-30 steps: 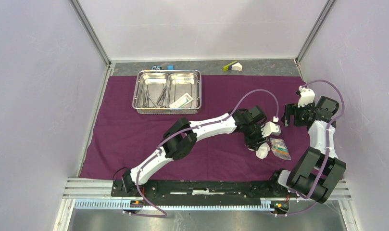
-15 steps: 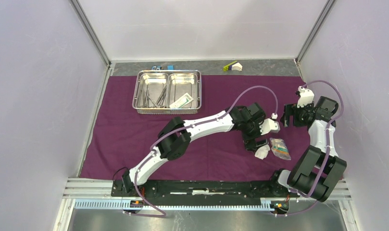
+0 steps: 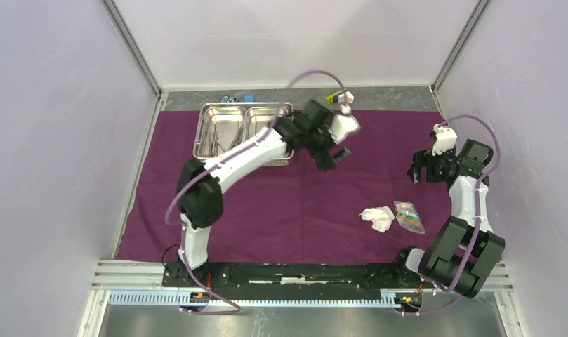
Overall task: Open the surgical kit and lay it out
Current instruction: Pick up the medical item from the container.
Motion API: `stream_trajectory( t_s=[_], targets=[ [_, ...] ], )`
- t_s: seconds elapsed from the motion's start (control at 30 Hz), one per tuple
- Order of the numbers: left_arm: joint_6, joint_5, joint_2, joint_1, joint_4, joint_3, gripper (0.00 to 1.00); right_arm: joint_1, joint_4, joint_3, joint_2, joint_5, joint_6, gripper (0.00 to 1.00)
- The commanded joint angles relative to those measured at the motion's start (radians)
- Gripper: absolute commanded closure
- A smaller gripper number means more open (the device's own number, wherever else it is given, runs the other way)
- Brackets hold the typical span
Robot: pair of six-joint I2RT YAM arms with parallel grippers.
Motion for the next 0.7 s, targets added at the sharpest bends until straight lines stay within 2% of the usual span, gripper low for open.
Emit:
stream_trajectory(
  t_s=[0.0, 0.13, 0.3, 0.5, 0.67],
  targets=[
    [-0.023, -0.028, -0.08, 0.199, -0.064, -0.02, 0.0, 0.033, 0.044, -0.004, -0.024, -0.018, 0.001, 0.12],
    [-0.035, -0.049, -0.05, 0.348, -0.106, 0.001, 0.01, 0.04, 0.068, -0.01, -0.022, -0.008, -0.002, 0.12],
    [-0.086, -0.044, 0.07, 0.471, -0.145, 0.097, 0.02, 0.041, 0.092, -0.024, -0.019, -0.001, -0.006, 0.12],
    [-0.079, -0.056, 0.211, 0.506, -0.168, 0.175, 0.01, 0.041, 0.092, -0.022, 0.006, 0.012, -0.015, 0.12],
    [-0.072, -0.09, 0.291, 0.513, -0.164, 0.182, 0.0, 0.041, 0.089, -0.023, 0.016, 0.028, -0.021, 0.12]
  ],
)
